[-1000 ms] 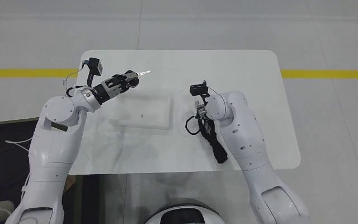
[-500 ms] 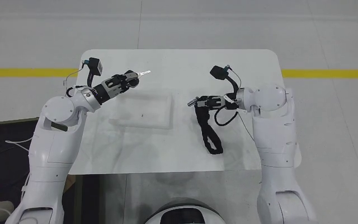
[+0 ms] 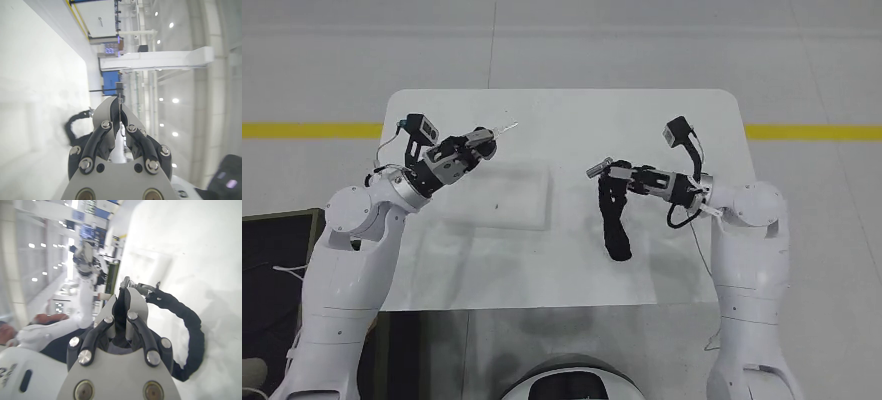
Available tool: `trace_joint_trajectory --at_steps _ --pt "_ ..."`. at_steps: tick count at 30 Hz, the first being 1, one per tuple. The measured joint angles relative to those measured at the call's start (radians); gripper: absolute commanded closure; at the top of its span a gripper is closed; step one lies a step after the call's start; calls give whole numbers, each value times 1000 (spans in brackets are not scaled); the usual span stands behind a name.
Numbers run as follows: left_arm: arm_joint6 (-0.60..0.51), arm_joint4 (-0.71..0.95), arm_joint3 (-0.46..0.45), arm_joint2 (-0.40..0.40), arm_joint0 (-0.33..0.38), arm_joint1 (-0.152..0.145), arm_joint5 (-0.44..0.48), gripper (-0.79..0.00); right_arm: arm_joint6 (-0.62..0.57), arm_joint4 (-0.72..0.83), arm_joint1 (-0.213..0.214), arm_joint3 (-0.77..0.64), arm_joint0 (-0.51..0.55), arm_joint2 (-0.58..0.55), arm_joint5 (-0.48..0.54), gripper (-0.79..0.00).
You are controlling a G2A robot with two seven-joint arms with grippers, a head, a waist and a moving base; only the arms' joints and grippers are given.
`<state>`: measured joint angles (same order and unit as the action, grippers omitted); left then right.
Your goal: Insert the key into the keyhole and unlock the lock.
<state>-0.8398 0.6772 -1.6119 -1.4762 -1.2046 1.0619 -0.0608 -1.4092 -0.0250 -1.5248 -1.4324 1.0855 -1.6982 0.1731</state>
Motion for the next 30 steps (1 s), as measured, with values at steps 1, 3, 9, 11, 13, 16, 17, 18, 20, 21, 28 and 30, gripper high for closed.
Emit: trace_joint_trajectory --at_steps 1,3,9,11,13,16,17,18,20,21,28,30 --pt "-19 49 6 14 10 4 -31 0 -20 93 5 35 -9 -17 5 0" --pt "-52 81 16 40 26 9 -63 0 -52 221 12 87 -23 -31 2 0" --pt "-50 91 38 80 49 20 -90 0 -128 437 34 211 -69 -19 -11 0" --pt "-50 91 38 79 48 19 -89 0 -127 435 34 211 -69 -19 -9 0" --pt "-50 91 38 79 48 19 -89 0 -127 434 34 210 -68 -20 -9 0" --pt "-66 76 16 84 30 19 -80 0 -114 455 34 185 -47 -14 -19 0" --pt "-89 56 -14 87 7 18 -72 0 -104 485 34 158 -20 -8 -33 0" --pt "-119 32 -45 89 -13 17 -65 0 -95 523 34 134 9 -1 -54 0" --pt "-187 -12 -79 96 -20 16 -54 0 -90 611 35 113 44 16 -107 0" --pt "-204 -9 -74 99 -15 17 -52 0 -94 644 37 115 47 24 -125 0" --pt "-227 75 -37 168 33 45 -1 0 -66 883 38 174 58 81 -243 0" --pt "-214 85 -34 186 35 54 20 0 -43 935 37 188 62 97 -264 0"
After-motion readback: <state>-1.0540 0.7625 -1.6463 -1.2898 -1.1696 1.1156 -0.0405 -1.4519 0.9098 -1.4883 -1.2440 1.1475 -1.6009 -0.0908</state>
